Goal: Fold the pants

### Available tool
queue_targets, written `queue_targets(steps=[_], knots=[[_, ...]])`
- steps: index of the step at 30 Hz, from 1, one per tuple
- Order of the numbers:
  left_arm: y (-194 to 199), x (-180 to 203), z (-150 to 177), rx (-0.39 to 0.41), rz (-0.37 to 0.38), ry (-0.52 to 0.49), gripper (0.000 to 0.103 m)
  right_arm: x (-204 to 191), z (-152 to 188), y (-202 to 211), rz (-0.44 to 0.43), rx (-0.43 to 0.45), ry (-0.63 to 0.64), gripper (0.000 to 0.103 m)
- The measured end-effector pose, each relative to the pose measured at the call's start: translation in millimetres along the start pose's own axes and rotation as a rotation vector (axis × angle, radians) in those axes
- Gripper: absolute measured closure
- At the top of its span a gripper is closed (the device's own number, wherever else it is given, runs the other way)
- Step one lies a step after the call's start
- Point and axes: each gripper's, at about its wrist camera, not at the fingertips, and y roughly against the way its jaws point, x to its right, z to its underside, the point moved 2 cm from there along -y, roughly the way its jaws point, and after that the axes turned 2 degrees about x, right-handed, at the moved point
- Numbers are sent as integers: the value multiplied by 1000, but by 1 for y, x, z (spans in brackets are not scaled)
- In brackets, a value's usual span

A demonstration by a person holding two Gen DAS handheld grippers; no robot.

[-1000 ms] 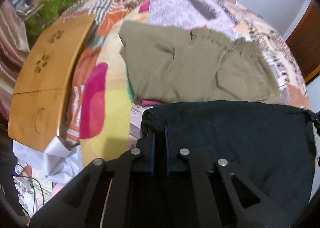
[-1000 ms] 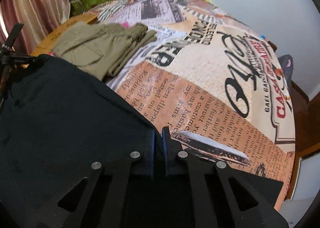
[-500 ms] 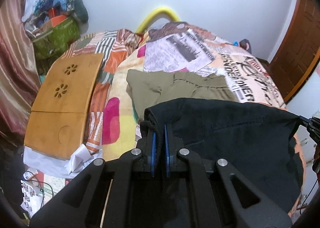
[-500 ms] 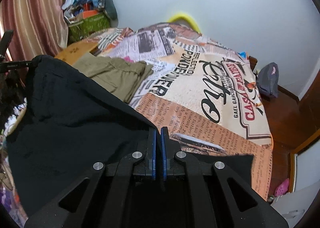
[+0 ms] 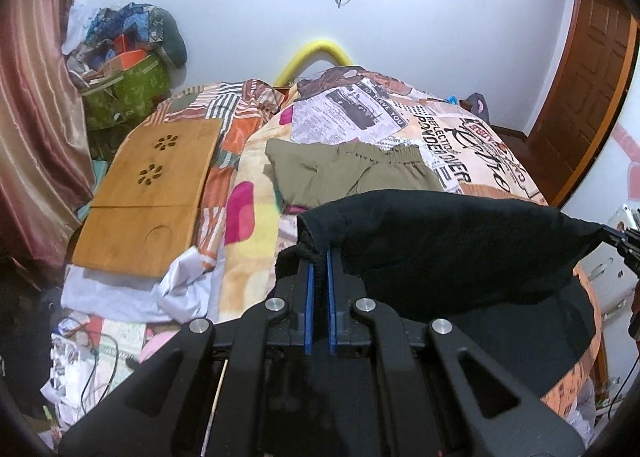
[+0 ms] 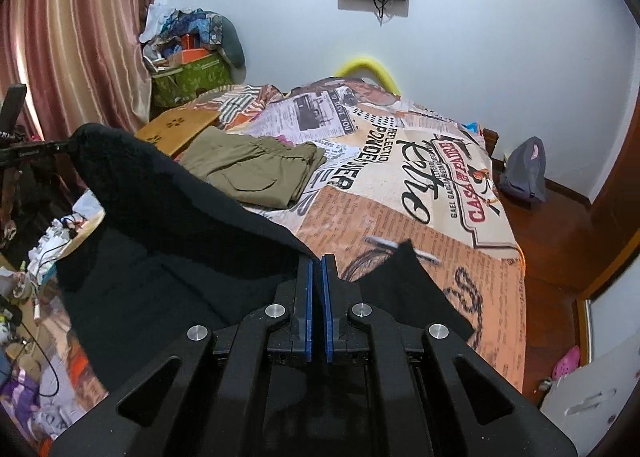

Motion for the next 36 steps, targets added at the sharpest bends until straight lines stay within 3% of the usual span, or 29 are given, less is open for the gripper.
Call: queue_targets(steps=[6,15,26,36], knots=[[34,-9,43,-1,-10,21,101,-15,24,21,-21,1,-12,99],[48,-11,107,-23,11,47,102,-46,74,35,-44,-38,-4,99],[24,-31,169,-100,-21,113,102,-61,122,28,-46,-109,-47,99],[-11,-39,216,-178,-41,163,102,-65,146,13,-59,-170,-89,98]])
